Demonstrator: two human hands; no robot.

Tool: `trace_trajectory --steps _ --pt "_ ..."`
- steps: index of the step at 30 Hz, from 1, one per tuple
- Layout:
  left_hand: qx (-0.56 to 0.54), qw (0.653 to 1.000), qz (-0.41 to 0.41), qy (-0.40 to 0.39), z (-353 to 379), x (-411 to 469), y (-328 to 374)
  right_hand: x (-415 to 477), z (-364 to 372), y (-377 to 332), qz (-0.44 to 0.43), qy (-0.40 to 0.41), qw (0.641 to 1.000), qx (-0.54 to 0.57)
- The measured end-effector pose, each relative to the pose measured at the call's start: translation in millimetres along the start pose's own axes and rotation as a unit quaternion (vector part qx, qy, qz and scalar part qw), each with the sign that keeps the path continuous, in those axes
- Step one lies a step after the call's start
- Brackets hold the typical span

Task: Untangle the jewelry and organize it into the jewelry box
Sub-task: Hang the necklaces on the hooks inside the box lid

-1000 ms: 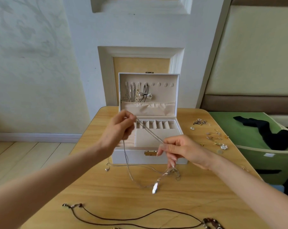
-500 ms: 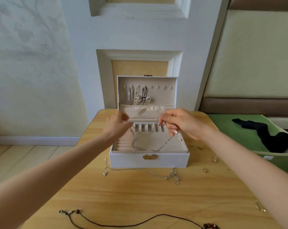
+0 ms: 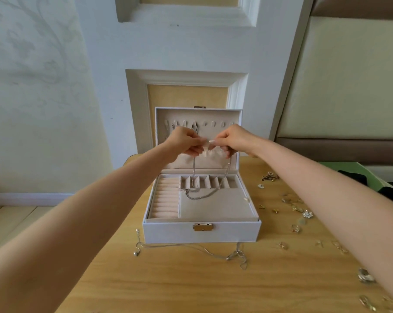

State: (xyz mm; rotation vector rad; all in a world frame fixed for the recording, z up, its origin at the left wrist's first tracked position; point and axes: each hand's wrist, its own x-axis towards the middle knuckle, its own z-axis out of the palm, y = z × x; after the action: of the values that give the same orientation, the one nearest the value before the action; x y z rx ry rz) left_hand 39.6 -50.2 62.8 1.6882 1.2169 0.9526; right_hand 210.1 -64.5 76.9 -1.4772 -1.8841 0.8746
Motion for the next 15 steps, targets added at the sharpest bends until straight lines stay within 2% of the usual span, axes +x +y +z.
trace_trajectory --steps 5,8,15 --pt "0.007 0.986 0.017 0.168 10.4 25.5 -2.9 23.8 7.4 4.6 -0.01 0.146 0.989 0.02" --pt "0.033 0.971 0.021 0.238 15.2 41.0 -0.5 39.8 11.6 2.4 -0.008 0.209 0.978 0.01" --pt "0.075 0.955 -0.014 0.287 22.7 51.7 7.1 61.5 12.1 -6.9 -0.034 0.327 0.932 -0.156"
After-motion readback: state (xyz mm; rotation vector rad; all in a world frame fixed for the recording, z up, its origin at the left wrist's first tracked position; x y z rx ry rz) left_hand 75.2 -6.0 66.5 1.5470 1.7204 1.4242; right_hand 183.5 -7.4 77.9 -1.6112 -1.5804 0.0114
